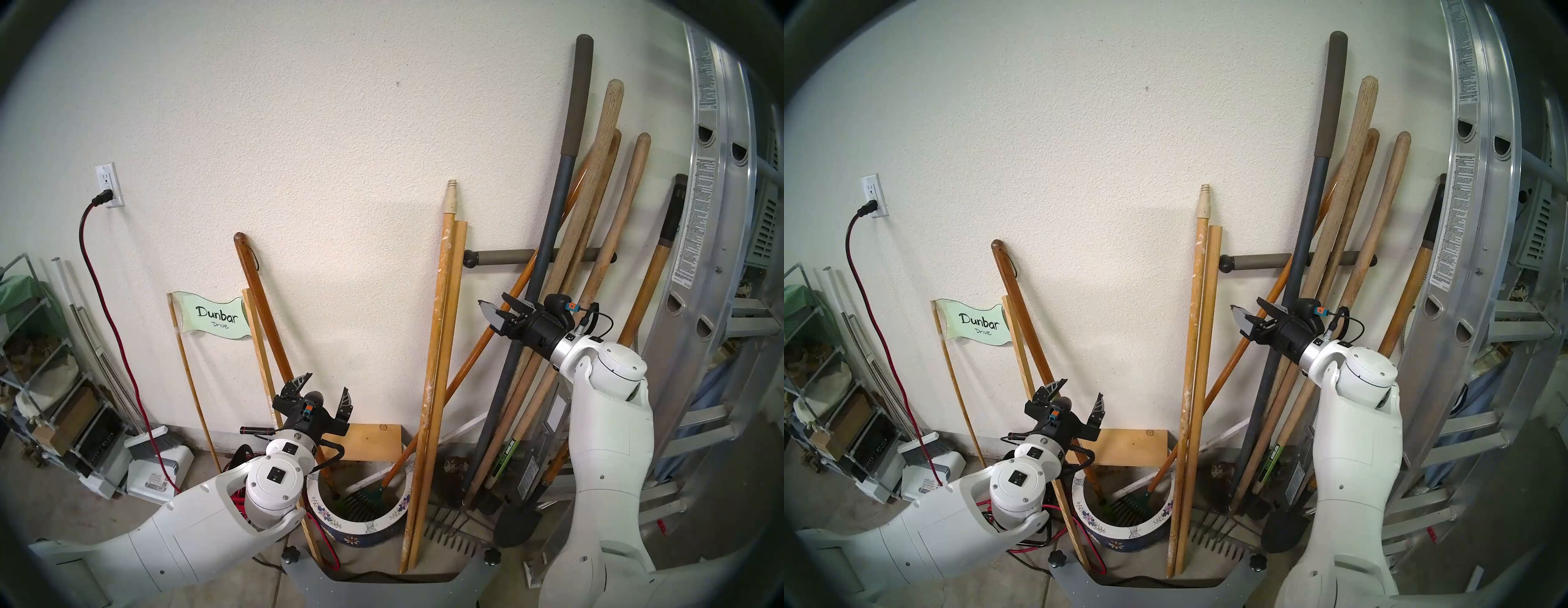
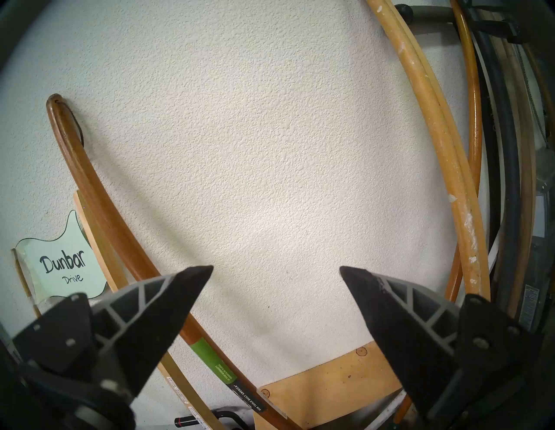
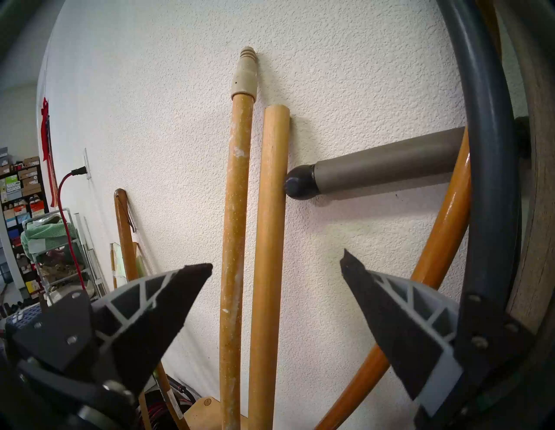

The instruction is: Put wooden sticks into the pot

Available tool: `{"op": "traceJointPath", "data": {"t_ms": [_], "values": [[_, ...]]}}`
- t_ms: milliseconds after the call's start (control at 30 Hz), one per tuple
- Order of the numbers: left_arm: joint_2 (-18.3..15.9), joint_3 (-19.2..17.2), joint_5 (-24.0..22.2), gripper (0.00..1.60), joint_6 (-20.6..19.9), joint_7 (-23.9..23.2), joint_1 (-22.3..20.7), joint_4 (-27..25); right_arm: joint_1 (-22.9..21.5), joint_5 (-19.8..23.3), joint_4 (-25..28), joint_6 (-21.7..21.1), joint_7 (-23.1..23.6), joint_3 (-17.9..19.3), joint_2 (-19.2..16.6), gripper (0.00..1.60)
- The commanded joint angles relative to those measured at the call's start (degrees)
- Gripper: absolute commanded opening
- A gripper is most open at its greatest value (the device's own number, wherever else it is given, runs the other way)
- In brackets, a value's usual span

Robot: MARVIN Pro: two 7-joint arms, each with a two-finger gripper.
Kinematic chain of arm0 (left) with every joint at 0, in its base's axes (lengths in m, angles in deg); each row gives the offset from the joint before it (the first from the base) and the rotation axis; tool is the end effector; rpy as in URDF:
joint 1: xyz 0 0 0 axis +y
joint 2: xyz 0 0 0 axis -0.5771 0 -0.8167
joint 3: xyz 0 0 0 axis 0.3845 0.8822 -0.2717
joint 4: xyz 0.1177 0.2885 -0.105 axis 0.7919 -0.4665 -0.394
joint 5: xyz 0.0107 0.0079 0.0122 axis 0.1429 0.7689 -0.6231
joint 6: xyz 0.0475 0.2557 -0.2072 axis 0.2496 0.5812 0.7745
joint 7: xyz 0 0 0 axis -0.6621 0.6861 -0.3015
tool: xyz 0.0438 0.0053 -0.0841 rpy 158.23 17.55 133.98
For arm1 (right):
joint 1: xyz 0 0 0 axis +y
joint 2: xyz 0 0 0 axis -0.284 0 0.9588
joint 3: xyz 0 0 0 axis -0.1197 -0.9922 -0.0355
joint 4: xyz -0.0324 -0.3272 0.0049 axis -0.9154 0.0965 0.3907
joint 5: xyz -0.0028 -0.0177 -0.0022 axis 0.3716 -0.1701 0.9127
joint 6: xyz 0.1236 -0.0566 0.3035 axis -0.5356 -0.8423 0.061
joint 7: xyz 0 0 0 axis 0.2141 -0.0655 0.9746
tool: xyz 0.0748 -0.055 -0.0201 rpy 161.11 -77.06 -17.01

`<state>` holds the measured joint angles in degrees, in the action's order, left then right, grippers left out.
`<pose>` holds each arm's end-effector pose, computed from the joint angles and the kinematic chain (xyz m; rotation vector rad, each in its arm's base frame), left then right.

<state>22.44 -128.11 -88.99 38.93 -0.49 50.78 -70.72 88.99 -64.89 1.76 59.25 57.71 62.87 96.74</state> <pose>0.3713 -0.0034 -0.3912 -2.2458 0.5114 -1.9555 0.4955 -0.0911 -0.2507 -1.8675 -0.3862 -1.8209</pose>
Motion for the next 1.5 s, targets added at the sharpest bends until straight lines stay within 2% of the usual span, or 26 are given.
{"op": "traceJointPath", "data": {"t_ms": [0,600,833,1233,1467], "values": [[-0.03,-0.06,-0.01,1.6,0.03,0.08,0.03,0.0,0.0,0.01,0.0,0.0,0.03,-0.03,0.0,1.6],[-0.14,0.16,-0.15,1.6,0.08,0.21,-0.12,0.0,0.0,0.02,0.0,0.0,0.02,-0.03,0.0,1.6],[-0.18,0.24,-0.2,1.6,0.1,0.26,-0.17,0.0,0.84,-0.2,1.17,-0.85,2.77,-1.7,-0.93,1.6],[-0.25,0.38,-0.3,1.6,0.12,0.34,-0.26,0.0,6.03,-0.76,6.56,-3.06,5.71,-3.27,-0.05,1.6],[-0.29,0.46,-0.35,1.6,0.14,0.39,-0.32,0.0,8.7,-1.94,8.32,-2.6,5.39,-3.79,0.88,1.6]]}}
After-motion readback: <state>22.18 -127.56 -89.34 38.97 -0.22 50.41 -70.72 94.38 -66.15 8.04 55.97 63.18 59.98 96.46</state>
